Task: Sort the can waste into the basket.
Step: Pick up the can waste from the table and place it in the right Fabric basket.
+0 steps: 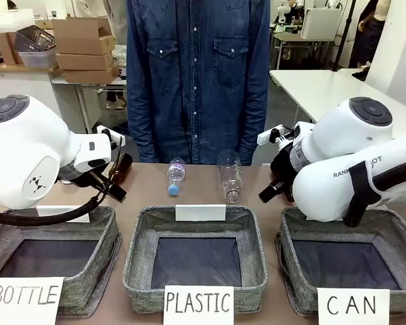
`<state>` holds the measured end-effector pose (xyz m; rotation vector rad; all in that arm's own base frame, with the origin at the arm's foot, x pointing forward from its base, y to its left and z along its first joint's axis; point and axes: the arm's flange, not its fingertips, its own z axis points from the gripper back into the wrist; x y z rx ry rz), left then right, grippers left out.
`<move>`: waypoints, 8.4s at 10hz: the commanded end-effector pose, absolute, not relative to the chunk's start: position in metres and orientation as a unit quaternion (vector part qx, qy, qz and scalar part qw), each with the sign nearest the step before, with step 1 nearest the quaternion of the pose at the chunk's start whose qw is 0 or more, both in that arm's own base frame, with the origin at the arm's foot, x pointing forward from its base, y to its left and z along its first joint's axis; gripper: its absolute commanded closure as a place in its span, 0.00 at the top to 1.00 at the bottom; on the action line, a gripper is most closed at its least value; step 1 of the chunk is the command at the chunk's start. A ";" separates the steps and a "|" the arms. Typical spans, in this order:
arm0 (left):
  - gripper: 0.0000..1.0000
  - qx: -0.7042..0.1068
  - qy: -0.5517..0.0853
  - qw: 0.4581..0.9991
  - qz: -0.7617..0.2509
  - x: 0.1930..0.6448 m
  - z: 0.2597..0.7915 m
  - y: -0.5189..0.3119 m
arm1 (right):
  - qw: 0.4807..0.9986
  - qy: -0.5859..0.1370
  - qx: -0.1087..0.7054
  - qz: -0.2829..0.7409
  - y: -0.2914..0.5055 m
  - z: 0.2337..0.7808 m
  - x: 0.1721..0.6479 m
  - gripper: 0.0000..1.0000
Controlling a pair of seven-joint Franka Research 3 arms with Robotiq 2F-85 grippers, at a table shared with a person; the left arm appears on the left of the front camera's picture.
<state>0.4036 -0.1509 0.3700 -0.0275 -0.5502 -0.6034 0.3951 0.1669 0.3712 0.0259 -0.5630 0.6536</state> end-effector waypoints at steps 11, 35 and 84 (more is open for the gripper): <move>1.00 -0.013 -0.268 0.918 -0.293 0.404 0.370 -0.151 | 0.908 -0.273 0.013 0.317 0.167 0.371 0.395 1.00; 1.00 -0.569 -0.257 0.779 -0.045 0.336 0.526 0.101 | 0.799 -0.190 0.569 0.044 -0.040 0.543 0.287 1.00; 0.00 -0.208 -0.057 0.954 -0.210 0.519 0.445 0.069 | 0.799 -0.190 0.569 0.044 -0.040 0.543 0.287 1.00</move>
